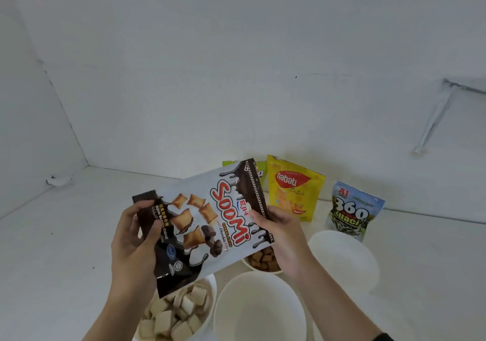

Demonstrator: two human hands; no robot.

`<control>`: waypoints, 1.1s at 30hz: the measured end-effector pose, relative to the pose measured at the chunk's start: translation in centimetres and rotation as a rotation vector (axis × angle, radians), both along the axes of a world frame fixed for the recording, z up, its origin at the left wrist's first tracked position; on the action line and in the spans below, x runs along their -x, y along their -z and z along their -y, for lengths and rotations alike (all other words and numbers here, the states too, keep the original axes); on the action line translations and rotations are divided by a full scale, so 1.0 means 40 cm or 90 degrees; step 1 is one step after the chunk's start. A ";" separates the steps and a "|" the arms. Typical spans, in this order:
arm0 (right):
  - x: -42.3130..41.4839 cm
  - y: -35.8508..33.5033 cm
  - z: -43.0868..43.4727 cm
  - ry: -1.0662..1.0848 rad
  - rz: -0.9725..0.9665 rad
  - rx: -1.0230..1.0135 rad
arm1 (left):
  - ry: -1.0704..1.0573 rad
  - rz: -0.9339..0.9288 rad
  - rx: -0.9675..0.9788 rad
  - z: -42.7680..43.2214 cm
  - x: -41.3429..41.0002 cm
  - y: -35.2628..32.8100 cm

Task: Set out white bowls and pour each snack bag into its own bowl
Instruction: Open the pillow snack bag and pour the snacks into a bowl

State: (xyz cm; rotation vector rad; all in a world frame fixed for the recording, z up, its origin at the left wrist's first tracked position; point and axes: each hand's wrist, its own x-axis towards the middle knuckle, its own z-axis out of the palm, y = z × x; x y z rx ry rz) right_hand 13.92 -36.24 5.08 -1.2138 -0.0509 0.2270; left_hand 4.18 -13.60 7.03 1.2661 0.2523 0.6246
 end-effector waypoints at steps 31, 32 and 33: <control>0.807 0.136 -1.017 -0.364 0.199 0.165 | -0.283 -0.295 -0.060 -0.628 1.033 0.194; 0.831 0.167 -1.031 -0.370 0.200 0.159 | -0.301 -0.296 -0.054 -0.633 1.048 0.222; 0.851 0.199 -1.045 -0.379 0.198 0.157 | -0.317 -0.297 -0.049 -0.638 1.060 0.251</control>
